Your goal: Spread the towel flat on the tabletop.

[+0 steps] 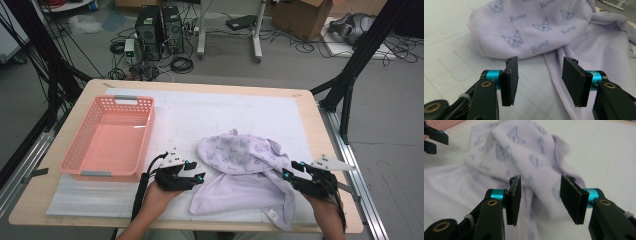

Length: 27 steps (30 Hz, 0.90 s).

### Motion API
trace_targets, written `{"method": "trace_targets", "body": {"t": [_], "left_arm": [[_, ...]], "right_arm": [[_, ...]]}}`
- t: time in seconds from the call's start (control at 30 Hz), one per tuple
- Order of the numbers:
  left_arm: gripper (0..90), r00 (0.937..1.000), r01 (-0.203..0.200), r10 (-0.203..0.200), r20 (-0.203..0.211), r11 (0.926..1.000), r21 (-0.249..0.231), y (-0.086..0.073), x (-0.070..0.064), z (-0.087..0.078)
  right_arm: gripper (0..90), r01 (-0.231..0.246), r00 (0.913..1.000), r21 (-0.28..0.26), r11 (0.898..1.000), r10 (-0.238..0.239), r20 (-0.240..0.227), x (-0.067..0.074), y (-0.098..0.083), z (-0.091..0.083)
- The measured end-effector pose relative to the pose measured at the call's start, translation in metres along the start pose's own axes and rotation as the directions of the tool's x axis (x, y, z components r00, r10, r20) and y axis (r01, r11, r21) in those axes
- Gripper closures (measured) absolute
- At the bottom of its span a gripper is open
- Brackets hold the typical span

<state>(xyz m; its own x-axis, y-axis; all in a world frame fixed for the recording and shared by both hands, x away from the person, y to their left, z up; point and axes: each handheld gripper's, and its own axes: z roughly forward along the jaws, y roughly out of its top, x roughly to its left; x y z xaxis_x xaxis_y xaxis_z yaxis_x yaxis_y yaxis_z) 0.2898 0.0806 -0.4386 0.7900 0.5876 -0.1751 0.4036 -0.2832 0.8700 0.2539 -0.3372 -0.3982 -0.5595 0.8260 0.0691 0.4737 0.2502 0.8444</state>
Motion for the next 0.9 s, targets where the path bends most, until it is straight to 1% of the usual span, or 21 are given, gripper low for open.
{"method": "trace_targets", "body": {"t": [0.03, 0.1, 0.13, 0.17, 0.2, 0.23, 0.3, 0.37, 0.4, 0.43, 0.5, 0.53, 0.57, 0.6, 0.63, 0.7, 0.73, 0.8, 0.9], "left_arm": [[46.3, 1.0000, 0.000, 0.000, -0.004, 1.0000, 0.000, 0.002, 0.002, 0.002], [45.4, 0.9999, 0.009, -0.009, -0.013, 0.9999, -0.006, 0.006, 0.007, 0.005], [45.2, 0.9998, 0.008, -0.008, -0.019, 0.9999, -0.007, 0.007, 0.008, 0.006], [44.9, 0.9995, 0.013, -0.014, -0.027, 0.9997, -0.019, 0.007, 0.010, 0.007], [44.6, 0.9993, 0.016, -0.016, -0.034, 0.9996, -0.022, 0.006, 0.012, 0.007], [44.6, 0.9991, 0.016, -0.017, -0.039, 0.9997, -0.017, 0.006, 0.013, 0.008], [44.5, 0.9985, 0.016, -0.016, -0.052, 0.9999, -0.004, 0.005, 0.016, 0.010], [44.4, 0.9982, 0.018, -0.018, -0.057, 0.9998, 0.001, 0.004, 0.018, 0.010], [44.4, 0.9981, 0.017, -0.018, -0.060, 0.9998, -0.002, 0.004, 0.018, 0.010], [44.5, 0.9978, 0.020, -0.021, -0.062, 0.9998, -0.006, 0.004, 0.019, 0.010], [44.6, 0.9971, 0.032, -0.033, -0.069, 0.9995, -0.008, 0.004, 0.021, 0.011], [44.8, 0.9967, 0.041, -0.041, -0.070, 0.9992, -0.006, 0.004, 0.021, 0.011], [45.1, 0.9964, 0.047, -0.047, -0.070, 0.9989, -0.005, 0.003, 0.022, 0.012], [45.2, 0.9960, 0.052, -0.053, -0.072, 0.9986, -0.006, 0.003, 0.023, 0.012], [45.5, 0.9959, 0.051, -0.051, -0.075, 0.9987, -0.004, 0.003, 0.024, 0.012], [45.7, 0.9952, 0.058, -0.058, -0.078, 0.9983, -0.009, 0.003, 0.025, 0.013], [45.7, 0.9950, 0.059, -0.060, -0.080, 0.9982, -0.008, 0.003, 0.025, 0.013], [45.7, 0.9944, 0.061, -0.062, -0.086, 0.9981, -0.009, 0.003, 0.025, 0.013], [45.7, 0.9938, 0.065, -0.064, -0.091, 0.9979, 0.001, 0.002, 0.027, 0.013]], "right_arm": [[50.1, 0.012, 0.9999, 0.000, 1.000, -0.012, -0.008, 0.000, 0.007, 0.009], [47.5, 0.039, 0.9991, 0.016, 0.999, -0.039, -0.015, 0.000, 0.020, 0.027], [45.4, 0.055, 0.9981, 0.023, 0.998, -0.054, -0.030, 0.000, 0.027, 0.038], [43.5, 0.062, 0.9973, 0.028, 0.998, -0.061, -0.041, 0.001, 0.032, 0.045], [43.1, 0.074, 0.9956, 0.032, 0.997, -0.072, -0.060, 0.001, 0.037, 0.054], [43.3, 0.074, 0.9940, 0.043, 0.996, -0.070, -0.083, 0.001, 0.043, 0.063], [46.0, 0.071, 0.9939, 0.077, 0.995, -0.064, -0.090, 0.002, 0.053, 0.080], [51.0, 0.081, 0.9946, 0.118, 0.990, -0.072, -0.074, 0.002, 0.059, 0.095], [56.5, 0.084, 0.9949, 0.135, 0.987, -0.076, -0.066, 0.001, 0.061, 0.102], [64.0, 0.091, 0.9942, 0.146, 0.985, -0.081, -0.071, 0.001, 0.062, 0.109], [77.1, 0.130, 0.9891, 0.194, 0.972, -0.113, -0.095, 0.003, 0.063, 0.120], [82.2, 0.143, 0.9876, 0.197, 0.970, -0.126, -0.093, 0.003, 0.064, 0.123], [83.8, 0.144, 0.9874, 0.201, 0.969, -0.128, -0.094, 0.002, 0.067, 0.124], [84.6, 0.144, 0.9879, 0.198, 0.970, -0.129, -0.087, 0.000, 0.071, 0.124], [85.2, 0.140, 0.9888, 0.186, 0.972, -0.127, -0.078, -0.002, 0.075, 0.123], [85.8, 0.127, 0.9910, 0.145, 0.981, -0.120, -0.059, -0.007, 0.085, 0.122], [85.9, 0.126, 0.9914, 0.126, 0.984, -0.120, -0.053, -0.009, 0.091, 0.122], [86.0, 0.134, 0.9910, 0.089, 0.987, -0.134, -0.009, -0.012, 0.105, 0.124], [86.1, 0.126, 0.9915, 0.051, 0.991, -0.127, 0.026, -0.017, 0.124, 0.130]]}}
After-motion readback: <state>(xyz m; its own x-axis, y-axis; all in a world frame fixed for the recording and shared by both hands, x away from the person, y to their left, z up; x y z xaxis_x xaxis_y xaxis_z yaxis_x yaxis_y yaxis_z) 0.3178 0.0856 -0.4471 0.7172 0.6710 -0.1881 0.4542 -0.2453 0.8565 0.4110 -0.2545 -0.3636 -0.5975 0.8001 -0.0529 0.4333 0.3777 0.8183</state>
